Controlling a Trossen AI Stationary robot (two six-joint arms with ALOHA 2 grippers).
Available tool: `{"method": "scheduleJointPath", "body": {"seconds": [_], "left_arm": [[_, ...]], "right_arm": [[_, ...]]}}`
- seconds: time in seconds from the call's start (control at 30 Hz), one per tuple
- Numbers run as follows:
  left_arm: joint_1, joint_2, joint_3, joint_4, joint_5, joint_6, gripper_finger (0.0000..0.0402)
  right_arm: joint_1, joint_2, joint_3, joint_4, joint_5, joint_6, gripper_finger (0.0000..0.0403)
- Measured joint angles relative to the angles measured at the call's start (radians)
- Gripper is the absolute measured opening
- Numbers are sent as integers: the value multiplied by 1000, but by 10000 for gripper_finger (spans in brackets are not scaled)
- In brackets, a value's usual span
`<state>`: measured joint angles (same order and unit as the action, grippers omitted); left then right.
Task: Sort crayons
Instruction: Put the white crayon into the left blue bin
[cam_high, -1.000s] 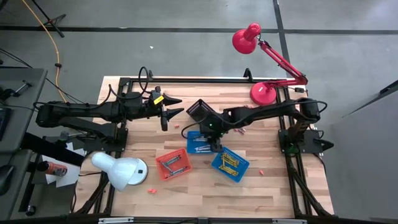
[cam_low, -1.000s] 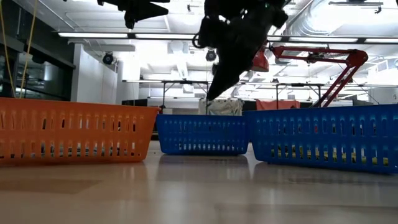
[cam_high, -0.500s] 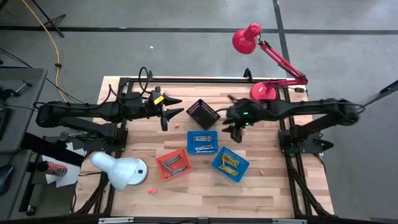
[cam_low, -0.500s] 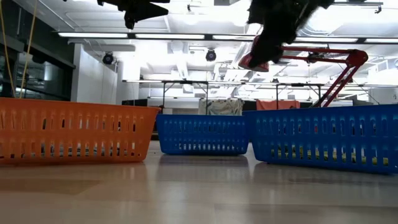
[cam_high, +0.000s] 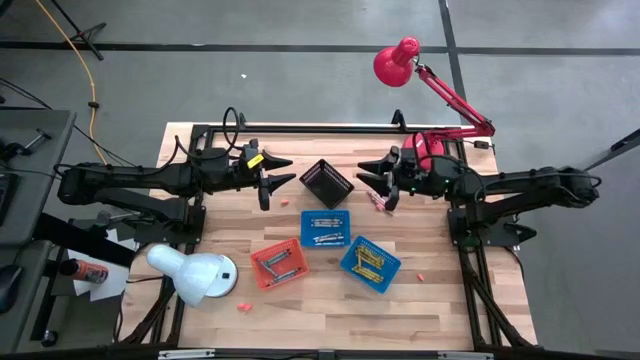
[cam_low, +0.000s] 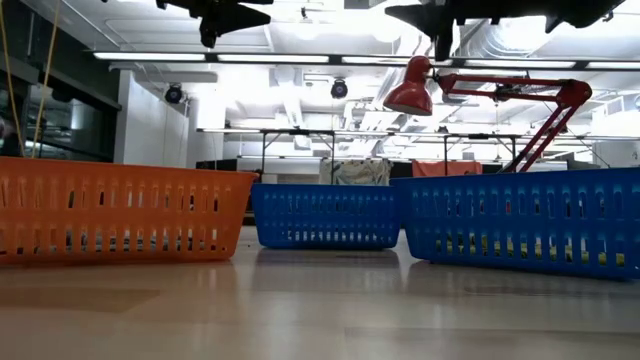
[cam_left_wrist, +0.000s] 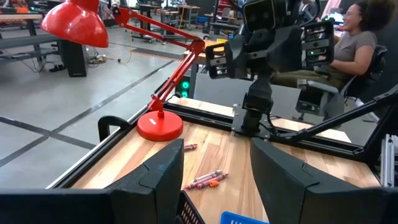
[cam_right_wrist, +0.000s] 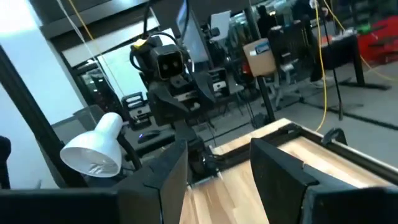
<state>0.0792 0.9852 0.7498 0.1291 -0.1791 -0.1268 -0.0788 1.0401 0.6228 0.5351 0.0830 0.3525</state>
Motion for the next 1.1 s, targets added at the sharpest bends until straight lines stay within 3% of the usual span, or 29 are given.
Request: {"method": "scheduleJointPath", "body": {"seconds": [1.1], "left_arm": [[0, 0, 0, -4, 0, -2, 175]], "right_arm": [[0, 0, 0, 8, 1, 40, 167]]}}
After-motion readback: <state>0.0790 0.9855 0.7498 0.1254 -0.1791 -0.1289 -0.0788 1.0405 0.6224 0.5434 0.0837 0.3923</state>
